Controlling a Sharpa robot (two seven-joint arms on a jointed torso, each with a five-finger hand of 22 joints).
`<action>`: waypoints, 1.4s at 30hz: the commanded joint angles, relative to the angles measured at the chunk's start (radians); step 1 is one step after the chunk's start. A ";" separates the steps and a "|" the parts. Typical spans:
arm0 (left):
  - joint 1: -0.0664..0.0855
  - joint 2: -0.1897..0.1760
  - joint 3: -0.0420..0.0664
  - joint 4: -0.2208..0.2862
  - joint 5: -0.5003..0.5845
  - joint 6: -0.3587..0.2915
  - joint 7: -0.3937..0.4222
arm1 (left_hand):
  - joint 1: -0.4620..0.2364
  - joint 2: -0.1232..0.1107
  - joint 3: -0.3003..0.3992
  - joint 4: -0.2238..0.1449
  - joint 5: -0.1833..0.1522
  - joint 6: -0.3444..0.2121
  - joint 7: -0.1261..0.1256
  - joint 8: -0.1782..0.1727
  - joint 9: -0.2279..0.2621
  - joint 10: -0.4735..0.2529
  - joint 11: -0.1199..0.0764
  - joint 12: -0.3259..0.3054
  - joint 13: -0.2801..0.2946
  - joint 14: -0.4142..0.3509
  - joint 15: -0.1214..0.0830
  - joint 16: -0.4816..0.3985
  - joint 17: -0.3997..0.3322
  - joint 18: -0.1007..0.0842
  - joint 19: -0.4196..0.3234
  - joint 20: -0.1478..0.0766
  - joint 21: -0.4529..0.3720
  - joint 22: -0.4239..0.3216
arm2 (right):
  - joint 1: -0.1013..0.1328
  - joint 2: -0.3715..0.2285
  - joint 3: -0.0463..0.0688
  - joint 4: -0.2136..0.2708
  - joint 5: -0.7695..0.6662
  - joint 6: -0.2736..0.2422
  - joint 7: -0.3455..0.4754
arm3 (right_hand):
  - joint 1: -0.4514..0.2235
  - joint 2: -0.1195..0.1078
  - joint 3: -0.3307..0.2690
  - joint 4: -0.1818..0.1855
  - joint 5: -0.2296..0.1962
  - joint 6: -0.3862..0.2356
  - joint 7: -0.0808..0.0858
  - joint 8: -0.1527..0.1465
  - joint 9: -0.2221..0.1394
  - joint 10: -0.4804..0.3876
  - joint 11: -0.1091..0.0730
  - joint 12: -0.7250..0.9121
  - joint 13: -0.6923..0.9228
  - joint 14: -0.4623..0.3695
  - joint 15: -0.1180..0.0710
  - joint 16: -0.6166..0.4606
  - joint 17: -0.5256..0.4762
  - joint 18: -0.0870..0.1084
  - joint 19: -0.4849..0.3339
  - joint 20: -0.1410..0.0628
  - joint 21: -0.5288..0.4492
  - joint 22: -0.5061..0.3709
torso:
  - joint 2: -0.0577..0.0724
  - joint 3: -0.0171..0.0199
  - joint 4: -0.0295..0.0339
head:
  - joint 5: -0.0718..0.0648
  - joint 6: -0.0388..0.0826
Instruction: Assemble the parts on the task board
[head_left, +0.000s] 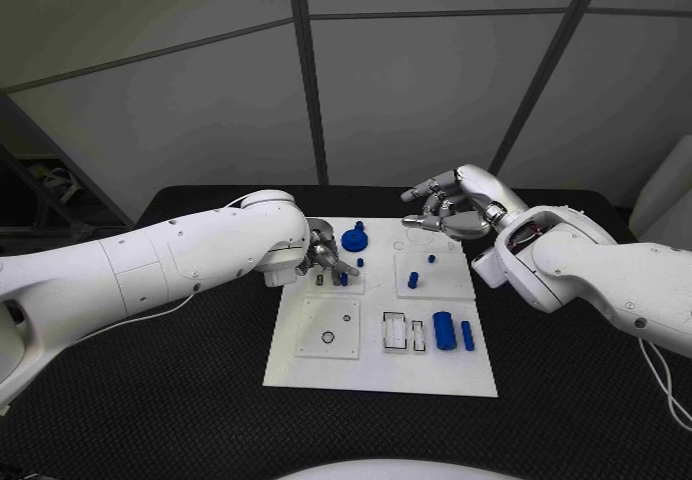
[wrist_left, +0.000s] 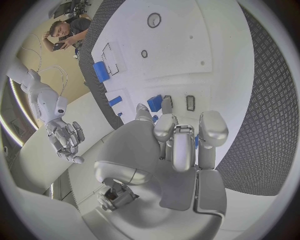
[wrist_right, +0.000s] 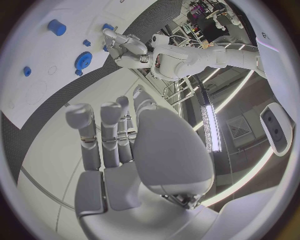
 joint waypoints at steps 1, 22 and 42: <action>0.002 0.003 -0.001 0.000 -0.005 0.023 -0.001 | 0.012 0.000 0.007 -0.002 -0.005 -0.006 0.002 -0.006 0.004 -0.006 0.002 -0.005 0.002 0.070 0.006 -0.001 0.142 -0.012 -0.010 0.000 -0.003 0.002 | 0.002 0.003 0.001 -0.001 -0.003 0.009 0.000 | 0.006 0.003 0.002 -0.003 0.005 0.005 -0.001 -0.005 -0.001 -0.005 0.001 -0.006 -0.001 0.001 -0.002 -0.006 -0.001 0.020 0.003 0.000 -0.003 -0.001 | 0.000 -0.0003 0.0003 | 0.000 -0.002; 0.002 0.002 -0.002 0.010 0.036 -0.014 0.020 | 0.185 0.089 0.104 -0.136 0.099 -0.010 -0.010 -0.032 0.067 -0.003 -0.007 -0.038 0.030 0.070 -0.002 -0.001 0.144 -0.007 -0.029 -0.006 -0.013 -0.007 | 0.002 0.011 0.001 -0.010 -0.009 0.010 -0.013 | 0.009 0.003 0.004 -0.005 0.009 0.005 -0.001 -0.004 -0.001 -0.007 0.001 -0.008 -0.006 0.000 -0.002 -0.016 -0.004 0.021 0.002 0.000 -0.011 -0.006 | 0.001 -0.0003 0.0000 | 0.002 -0.008; 0.001 -0.050 -0.001 0.058 0.049 -0.122 0.015 | 0.199 0.079 0.183 -0.230 0.385 -0.011 -0.014 -0.023 0.210 0.037 -0.011 0.005 0.097 0.083 -0.006 0.029 0.187 -0.010 -0.026 -0.010 -0.005 0.020 | 0.002 0.017 0.001 -0.019 -0.050 0.013 -0.003 | -0.003 -0.002 0.000 0.000 0.012 0.007 -0.001 -0.003 -0.001 -0.005 0.002 -0.008 -0.012 0.002 -0.001 -0.024 -0.004 0.021 0.005 0.000 -0.018 -0.009 | 0.002 -0.0002 0.0026 | 0.007 -0.006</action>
